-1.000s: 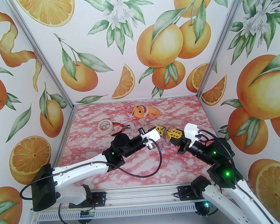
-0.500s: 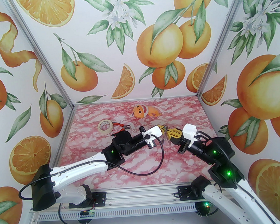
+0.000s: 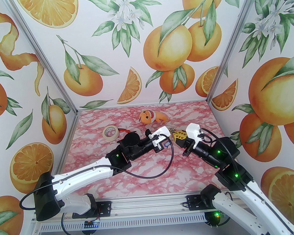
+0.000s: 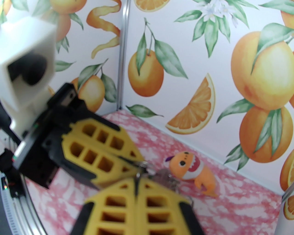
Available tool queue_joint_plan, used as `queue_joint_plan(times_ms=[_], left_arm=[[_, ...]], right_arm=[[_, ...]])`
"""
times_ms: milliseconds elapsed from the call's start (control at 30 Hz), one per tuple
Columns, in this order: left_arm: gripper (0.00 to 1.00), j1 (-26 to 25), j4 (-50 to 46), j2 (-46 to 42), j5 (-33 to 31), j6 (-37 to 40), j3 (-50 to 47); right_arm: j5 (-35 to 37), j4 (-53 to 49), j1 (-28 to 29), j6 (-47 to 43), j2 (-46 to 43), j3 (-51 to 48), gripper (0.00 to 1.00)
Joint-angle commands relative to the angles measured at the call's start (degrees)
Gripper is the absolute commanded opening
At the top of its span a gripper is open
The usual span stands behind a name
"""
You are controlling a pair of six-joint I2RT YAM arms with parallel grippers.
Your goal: Remove the keys from the keyring
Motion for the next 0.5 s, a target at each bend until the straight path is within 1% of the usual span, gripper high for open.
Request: queue_joint_plan(times_ms=[0, 67, 200, 300, 367, 467], left_arm=[[0.19, 0.07, 1.74, -3.15, 0.69, -2.36, -0.36], [0.26, 0.25, 1.39, -4.97, 2.07, -2.98, -2.05], [0.33, 1.73, 0.55, -9.92, 6.9, -5.44, -5.84], [0.37, 2.92, -3.55, -13.61, 9.94, -5.64, -6.59], [0.39, 3.5, -5.4, -15.59, 10.53, -5.27, -7.25], [0.4, 4.89, -8.38, -17.01, 12.48, -4.19, -7.51]], right_arm=[[2.14, -3.5, 0.36, 7.83, 6.2, 5.8, 0.0], [0.76, -4.19, 0.24, 9.69, 7.92, 7.21, 0.0], [-3.24, -5.34, 0.13, 12.13, 10.17, 8.99, 0.0], [-6.01, -5.99, -0.55, 13.6, 10.99, 9.81, 0.0], [-7.32, -6.12, -1.36, 14.63, 11.41, 10.12, 0.0], [-11.21, -5.7, -2.28, 15.01, 11.73, 10.19, 0.0]])
